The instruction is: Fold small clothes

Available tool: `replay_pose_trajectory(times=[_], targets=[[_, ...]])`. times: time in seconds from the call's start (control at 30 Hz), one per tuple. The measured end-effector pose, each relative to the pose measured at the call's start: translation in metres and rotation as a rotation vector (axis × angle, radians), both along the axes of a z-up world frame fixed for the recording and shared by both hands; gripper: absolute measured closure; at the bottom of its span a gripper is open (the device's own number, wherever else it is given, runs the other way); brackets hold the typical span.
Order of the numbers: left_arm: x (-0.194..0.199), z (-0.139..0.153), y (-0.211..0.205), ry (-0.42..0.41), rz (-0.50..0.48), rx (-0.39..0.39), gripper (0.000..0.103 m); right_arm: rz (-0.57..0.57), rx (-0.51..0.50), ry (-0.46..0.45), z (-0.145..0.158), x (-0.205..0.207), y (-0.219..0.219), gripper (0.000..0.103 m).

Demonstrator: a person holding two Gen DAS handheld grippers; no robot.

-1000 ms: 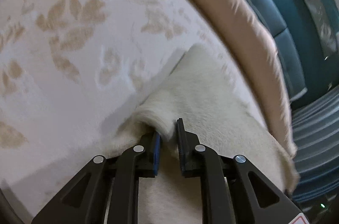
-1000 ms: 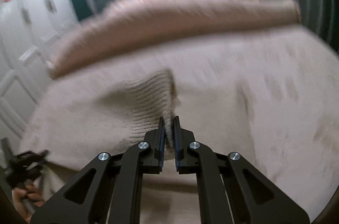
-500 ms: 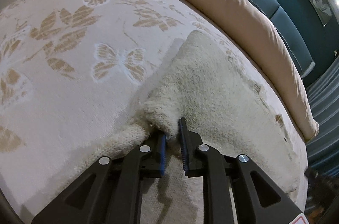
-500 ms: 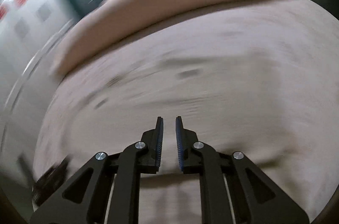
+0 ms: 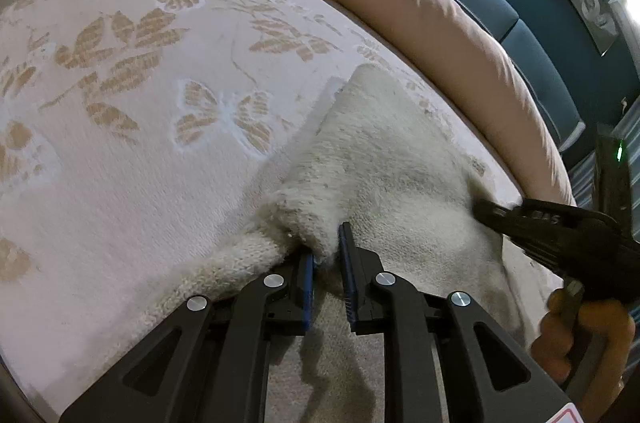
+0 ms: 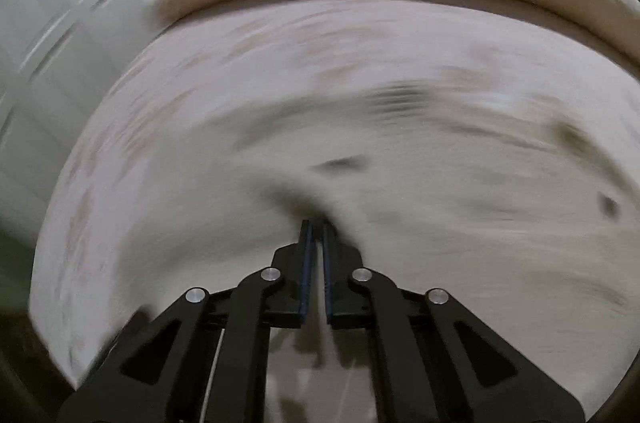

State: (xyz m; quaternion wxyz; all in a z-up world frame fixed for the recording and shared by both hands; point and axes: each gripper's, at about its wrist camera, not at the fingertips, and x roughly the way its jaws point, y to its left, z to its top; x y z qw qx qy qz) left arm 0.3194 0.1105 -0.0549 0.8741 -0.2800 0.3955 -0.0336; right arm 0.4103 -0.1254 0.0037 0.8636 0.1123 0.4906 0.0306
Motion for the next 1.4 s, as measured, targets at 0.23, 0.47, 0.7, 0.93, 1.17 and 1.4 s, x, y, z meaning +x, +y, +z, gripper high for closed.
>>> replay_pose_trajectory(times=[0.23,0.47,0.7,0.93,1.17,1.4], targets=[[-0.002,0.0,-0.001,-0.013,0.008,0.004,0.086,0.213,-0.117,-0.112,0.032,0.011,0.066,0.052],[-0.003,-0.002,-0.001,-0.029,0.007,0.005,0.086,0.291,-0.186,-0.039,0.0,0.043,0.113,0.081],[-0.005,-0.002,-0.004,-0.04,0.006,0.023,0.086,0.224,-0.141,-0.096,0.004,0.053,0.097,0.1],[-0.004,0.0,-0.005,-0.035,0.005,0.039,0.086,0.151,-0.094,-0.087,0.017,0.04,0.075,0.097],[-0.002,0.0,-0.007,-0.029,0.005,0.051,0.086,-0.231,-0.149,-0.178,0.044,-0.096,-0.077,0.064],[0.001,0.005,-0.015,0.0,0.005,0.12,0.086,-0.419,0.059,-0.054,-0.001,-0.16,-0.168,0.045]])
